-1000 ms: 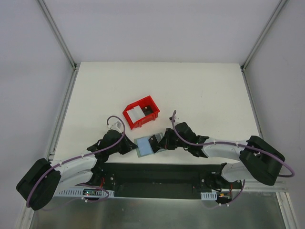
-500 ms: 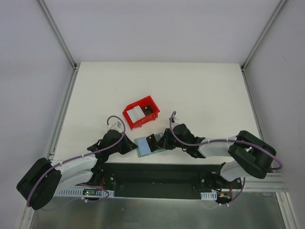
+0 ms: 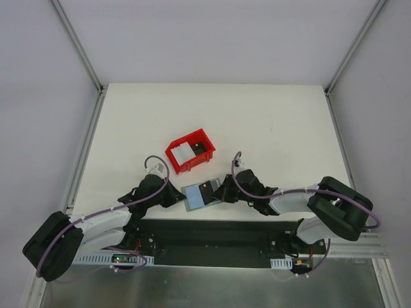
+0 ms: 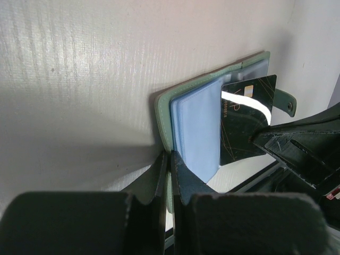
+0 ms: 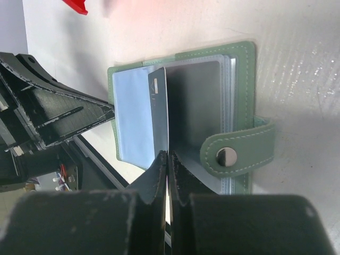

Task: Put the credit cards into the card holder
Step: Insert the credit card into the card holder.

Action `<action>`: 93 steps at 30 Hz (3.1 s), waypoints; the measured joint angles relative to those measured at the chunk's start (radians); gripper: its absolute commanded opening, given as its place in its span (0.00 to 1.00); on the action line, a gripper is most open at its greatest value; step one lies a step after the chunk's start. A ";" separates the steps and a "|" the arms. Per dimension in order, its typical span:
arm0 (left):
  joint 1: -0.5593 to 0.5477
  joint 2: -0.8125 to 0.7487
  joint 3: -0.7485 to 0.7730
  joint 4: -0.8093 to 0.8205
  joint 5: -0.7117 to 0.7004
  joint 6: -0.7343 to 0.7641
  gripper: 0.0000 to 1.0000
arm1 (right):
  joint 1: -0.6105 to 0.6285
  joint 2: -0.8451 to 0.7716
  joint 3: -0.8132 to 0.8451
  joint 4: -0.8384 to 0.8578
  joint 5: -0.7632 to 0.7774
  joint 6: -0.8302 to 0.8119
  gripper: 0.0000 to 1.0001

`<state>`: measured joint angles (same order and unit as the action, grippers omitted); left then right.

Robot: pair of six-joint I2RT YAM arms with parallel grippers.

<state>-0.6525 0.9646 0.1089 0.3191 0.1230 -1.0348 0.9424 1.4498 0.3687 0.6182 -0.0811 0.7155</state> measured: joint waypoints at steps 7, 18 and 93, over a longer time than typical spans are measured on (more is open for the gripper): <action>0.000 0.005 0.000 0.006 0.004 -0.003 0.00 | 0.012 0.011 -0.005 0.011 0.020 0.055 0.00; 0.000 0.008 0.000 0.012 0.004 -0.003 0.00 | 0.024 0.077 0.001 0.076 0.016 0.108 0.00; 0.000 -0.084 -0.009 -0.026 0.015 -0.005 0.00 | 0.245 0.224 0.685 -0.771 0.257 -0.353 0.57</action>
<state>-0.6525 0.8806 0.0998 0.2928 0.1379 -1.0401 1.1877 1.6733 1.0538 -0.1524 0.1761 0.3626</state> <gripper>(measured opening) 0.006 0.563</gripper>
